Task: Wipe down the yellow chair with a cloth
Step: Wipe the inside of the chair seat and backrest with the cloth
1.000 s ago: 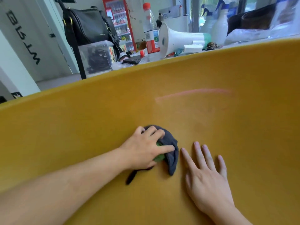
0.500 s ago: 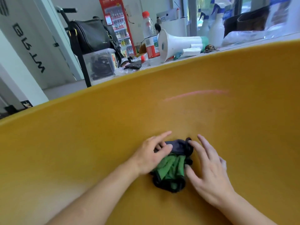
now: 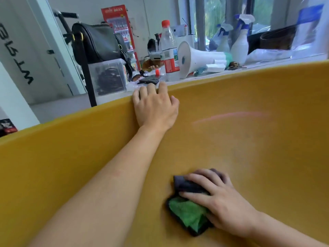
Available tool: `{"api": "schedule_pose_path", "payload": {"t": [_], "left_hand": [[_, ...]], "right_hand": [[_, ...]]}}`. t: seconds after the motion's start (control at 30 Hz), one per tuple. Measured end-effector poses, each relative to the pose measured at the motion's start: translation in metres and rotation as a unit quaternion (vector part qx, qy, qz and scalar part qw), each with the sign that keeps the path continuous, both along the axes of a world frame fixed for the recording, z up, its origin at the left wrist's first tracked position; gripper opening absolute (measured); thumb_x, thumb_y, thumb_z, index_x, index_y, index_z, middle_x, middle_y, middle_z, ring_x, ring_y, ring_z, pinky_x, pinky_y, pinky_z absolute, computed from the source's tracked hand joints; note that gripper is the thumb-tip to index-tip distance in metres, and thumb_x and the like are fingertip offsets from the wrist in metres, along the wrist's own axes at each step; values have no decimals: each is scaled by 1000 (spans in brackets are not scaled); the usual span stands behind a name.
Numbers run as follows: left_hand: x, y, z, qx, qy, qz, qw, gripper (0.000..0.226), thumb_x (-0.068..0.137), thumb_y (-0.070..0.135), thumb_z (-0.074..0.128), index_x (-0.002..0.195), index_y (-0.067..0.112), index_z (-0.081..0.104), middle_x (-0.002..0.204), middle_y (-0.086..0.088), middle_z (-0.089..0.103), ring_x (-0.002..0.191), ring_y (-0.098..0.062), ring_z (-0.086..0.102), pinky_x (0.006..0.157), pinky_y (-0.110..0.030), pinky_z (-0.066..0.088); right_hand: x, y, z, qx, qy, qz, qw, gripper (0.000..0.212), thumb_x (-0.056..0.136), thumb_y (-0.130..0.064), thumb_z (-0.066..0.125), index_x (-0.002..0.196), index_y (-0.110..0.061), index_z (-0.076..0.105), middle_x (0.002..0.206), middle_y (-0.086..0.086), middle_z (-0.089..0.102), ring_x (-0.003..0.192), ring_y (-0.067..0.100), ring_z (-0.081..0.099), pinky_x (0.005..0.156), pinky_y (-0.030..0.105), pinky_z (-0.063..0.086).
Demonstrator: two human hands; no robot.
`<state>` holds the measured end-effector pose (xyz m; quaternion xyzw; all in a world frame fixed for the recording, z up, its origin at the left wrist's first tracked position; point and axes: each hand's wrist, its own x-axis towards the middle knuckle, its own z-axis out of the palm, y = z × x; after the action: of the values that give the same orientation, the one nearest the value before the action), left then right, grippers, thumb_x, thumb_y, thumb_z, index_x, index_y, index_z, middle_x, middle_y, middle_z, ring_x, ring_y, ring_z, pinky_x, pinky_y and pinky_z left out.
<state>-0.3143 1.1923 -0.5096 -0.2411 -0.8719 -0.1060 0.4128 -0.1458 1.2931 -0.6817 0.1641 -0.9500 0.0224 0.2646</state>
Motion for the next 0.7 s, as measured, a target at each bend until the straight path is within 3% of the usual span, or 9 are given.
{"api": "schedule_pose_path", "payload": {"t": [0.07, 0.17, 0.23, 0.3, 0.43, 0.53, 0.63, 0.67, 0.7], "left_hand": [[-2, -4, 0, 14, 17, -23, 999, 46, 89, 38, 39, 130, 18, 49, 118, -9, 58, 112, -30, 47, 103, -43, 24], [-6, -5, -7, 12, 47, -37, 998, 46, 88, 38, 38, 127, 19, 52, 114, -7, 61, 109, -29, 50, 102, -42, 27], [-8, -1, -9, 33, 56, -33, 997, 44, 87, 37, 40, 123, 19, 56, 111, -7, 63, 107, -29, 52, 101, -42, 29], [-6, 1, -6, 53, 61, -26, 996, 42, 85, 35, 42, 120, 18, 58, 109, -8, 64, 106, -30, 53, 102, -42, 29], [-2, 4, -7, 48, 30, -22, 998, 45, 84, 37, 44, 124, 18, 54, 117, -9, 62, 114, -29, 50, 107, -44, 25], [4, 8, -2, 54, 16, -5, 998, 48, 81, 39, 45, 123, 18, 54, 114, -9, 61, 112, -30, 49, 109, -46, 25], [5, 8, -3, 37, 15, 11, 999, 52, 79, 41, 46, 126, 18, 52, 117, -9, 60, 115, -30, 48, 109, -45, 25], [5, 5, -3, 26, 12, 15, 999, 54, 78, 41, 47, 127, 17, 51, 120, -9, 59, 117, -30, 48, 110, -45, 23], [7, 6, -1, 24, 1, 22, 999, 56, 77, 40, 48, 128, 16, 50, 123, -9, 59, 119, -29, 47, 111, -44, 22]], "right_hand": [[-43, 18, 28, -30, 149, -49, 987, 61, 70, -27, 50, 130, -39, 49, 140, 2, 43, 129, 28, 36, 91, 52, 37], [-105, 47, 130, -155, 293, -212, 919, 62, 67, -18, 53, 127, -32, 57, 138, 7, 48, 128, 29, 34, 95, 50, 30], [-118, 44, 145, -239, 312, -258, 883, 64, 63, -16, 54, 125, -29, 58, 138, 9, 48, 127, 29, 33, 97, 50, 32], [-100, 27, 91, -232, 307, -226, 895, 62, 63, -18, 52, 124, -27, 60, 135, 10, 50, 126, 31, 37, 97, 52, 36], [-20, 3, -16, -53, 145, -125, 980, 59, 68, -29, 52, 128, -33, 52, 133, 3, 46, 126, 29, 40, 94, 51, 34], [-52, 57, 54, 63, 170, -71, 981, 61, 67, -30, 53, 128, -34, 50, 136, 3, 45, 124, 31, 41, 97, 47, 32], [-105, 83, 146, -191, 267, -225, 918, 61, 66, -18, 49, 127, -26, 57, 139, 7, 48, 129, 33, 37, 97, 49, 33], [-107, 74, 140, -234, 287, -248, 895, 60, 66, -17, 46, 124, -23, 57, 140, 7, 47, 129, 32, 36, 97, 50, 35], [-99, 59, 118, -227, 283, -233, 902, 58, 64, -19, 45, 121, -23, 56, 140, 6, 47, 130, 30, 35, 96, 51, 37]]}}
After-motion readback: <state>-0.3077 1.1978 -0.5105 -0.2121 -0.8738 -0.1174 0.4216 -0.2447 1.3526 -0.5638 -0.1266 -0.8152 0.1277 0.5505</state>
